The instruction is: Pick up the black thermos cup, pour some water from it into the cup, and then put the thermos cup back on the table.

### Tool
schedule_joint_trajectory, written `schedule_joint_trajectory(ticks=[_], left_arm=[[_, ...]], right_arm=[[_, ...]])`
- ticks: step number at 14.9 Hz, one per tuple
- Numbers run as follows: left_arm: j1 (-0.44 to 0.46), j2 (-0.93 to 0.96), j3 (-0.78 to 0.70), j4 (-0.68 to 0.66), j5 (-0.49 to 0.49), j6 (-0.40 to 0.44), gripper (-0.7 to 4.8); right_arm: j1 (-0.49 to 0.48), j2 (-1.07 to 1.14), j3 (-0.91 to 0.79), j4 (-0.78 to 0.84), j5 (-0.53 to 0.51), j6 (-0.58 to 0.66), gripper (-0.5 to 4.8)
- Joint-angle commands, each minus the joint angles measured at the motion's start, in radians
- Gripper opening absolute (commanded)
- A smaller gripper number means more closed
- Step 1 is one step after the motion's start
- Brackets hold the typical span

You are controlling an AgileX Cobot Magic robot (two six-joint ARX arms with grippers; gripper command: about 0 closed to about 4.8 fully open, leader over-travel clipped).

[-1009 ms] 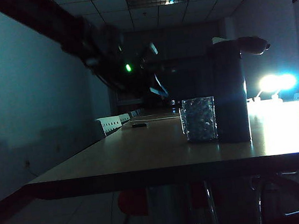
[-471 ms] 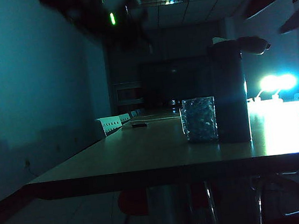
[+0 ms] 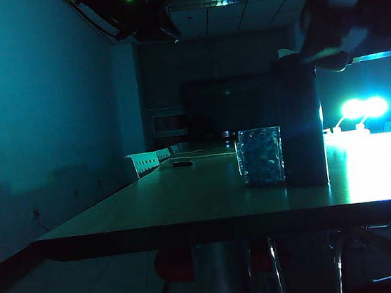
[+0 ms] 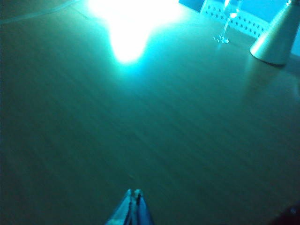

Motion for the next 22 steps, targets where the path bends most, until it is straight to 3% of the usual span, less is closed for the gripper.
schedule_joint_trajectory(ticks=[1,7,11,22], left_arm=[[-0.003,-0.011,0.006,-0.008,0.007,0.0,-0.08],[-0.003,-0.011,0.006,-0.021,0.033,0.0,-0.08],[-0.003,-0.011,0.006,-0.022,0.034,0.0,-0.08],[-0.003,-0.011,0.006,-0.044,0.038,0.0,-0.08]], right_arm=[[0.019,0.116,0.002,0.183,0.064,0.064,4.79],[0.047,0.344,0.009,0.434,0.134,0.148,4.79],[0.047,0.391,0.017,0.463,0.168,0.147,4.79],[0.047,0.502,0.146,0.457,0.136,0.124,4.79]])
